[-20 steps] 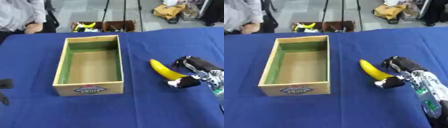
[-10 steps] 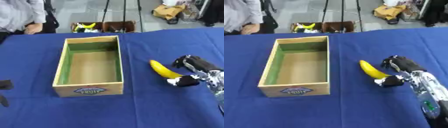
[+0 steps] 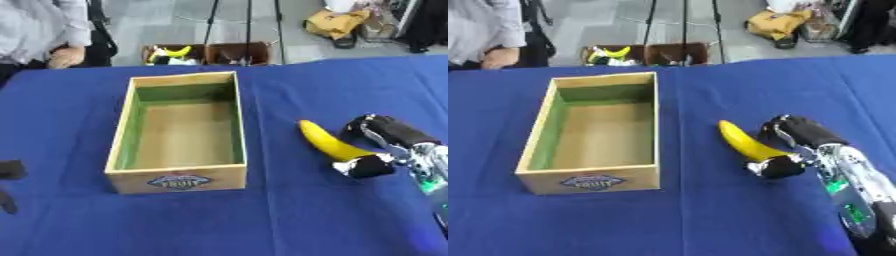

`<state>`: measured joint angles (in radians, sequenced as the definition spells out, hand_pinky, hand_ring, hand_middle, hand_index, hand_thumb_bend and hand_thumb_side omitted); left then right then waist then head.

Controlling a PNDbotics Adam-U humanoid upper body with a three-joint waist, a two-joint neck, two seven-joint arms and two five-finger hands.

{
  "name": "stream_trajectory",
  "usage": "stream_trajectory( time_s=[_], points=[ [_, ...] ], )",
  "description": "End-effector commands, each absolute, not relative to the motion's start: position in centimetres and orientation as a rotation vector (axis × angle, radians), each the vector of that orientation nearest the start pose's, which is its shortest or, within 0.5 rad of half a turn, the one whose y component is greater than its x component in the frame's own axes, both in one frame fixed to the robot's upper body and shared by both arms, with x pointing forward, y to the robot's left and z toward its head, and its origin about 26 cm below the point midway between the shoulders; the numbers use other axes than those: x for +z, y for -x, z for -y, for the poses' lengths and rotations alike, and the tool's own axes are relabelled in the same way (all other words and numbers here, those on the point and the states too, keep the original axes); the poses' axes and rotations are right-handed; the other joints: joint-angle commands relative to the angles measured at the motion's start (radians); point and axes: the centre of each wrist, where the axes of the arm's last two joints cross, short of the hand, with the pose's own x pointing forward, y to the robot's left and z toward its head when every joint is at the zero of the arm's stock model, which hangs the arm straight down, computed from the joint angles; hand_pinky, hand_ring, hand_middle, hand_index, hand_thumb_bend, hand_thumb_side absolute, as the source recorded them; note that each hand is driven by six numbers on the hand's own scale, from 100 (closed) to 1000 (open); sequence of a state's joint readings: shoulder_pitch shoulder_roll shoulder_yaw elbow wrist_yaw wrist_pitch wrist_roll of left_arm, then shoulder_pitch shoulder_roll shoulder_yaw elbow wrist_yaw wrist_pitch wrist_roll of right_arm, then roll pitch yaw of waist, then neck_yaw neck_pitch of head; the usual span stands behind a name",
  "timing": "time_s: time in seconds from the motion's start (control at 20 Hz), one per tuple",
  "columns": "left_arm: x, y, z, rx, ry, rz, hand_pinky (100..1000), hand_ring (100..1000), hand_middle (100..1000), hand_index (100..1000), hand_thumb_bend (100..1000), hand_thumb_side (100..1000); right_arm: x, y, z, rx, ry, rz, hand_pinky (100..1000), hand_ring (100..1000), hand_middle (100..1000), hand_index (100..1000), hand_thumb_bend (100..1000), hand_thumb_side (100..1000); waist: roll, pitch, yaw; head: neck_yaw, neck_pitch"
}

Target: Pick up objects on the table and place them in the box.

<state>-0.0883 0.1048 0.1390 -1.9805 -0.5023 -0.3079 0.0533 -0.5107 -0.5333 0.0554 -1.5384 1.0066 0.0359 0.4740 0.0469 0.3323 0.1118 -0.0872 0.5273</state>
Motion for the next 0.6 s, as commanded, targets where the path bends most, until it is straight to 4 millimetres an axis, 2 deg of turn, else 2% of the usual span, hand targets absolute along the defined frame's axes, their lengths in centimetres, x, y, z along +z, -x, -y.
stream_trajectory(
  time_s=[0.05, 0.6],
  points=[
    [13.39, -27.39, -28.06, -0.406, -0.702, 2.312, 302, 639, 610, 748, 100, 975, 19.57, -38.0, 31.5, 1.375, 1.134, 1.283, 540, 711, 594, 719, 318, 571, -0.002, -0.015, 0.003, -0.003, -0.011],
    [13.39, -27.4, -28.06, -0.409, -0.7, 2.312, 303, 641, 611, 748, 100, 975, 19.24, -38.15, 31.61, 1.359, 1.139, 1.287, 531, 703, 579, 702, 241, 577, -0.003, -0.014, 0.004, -0.006, -0.013]
  ],
)
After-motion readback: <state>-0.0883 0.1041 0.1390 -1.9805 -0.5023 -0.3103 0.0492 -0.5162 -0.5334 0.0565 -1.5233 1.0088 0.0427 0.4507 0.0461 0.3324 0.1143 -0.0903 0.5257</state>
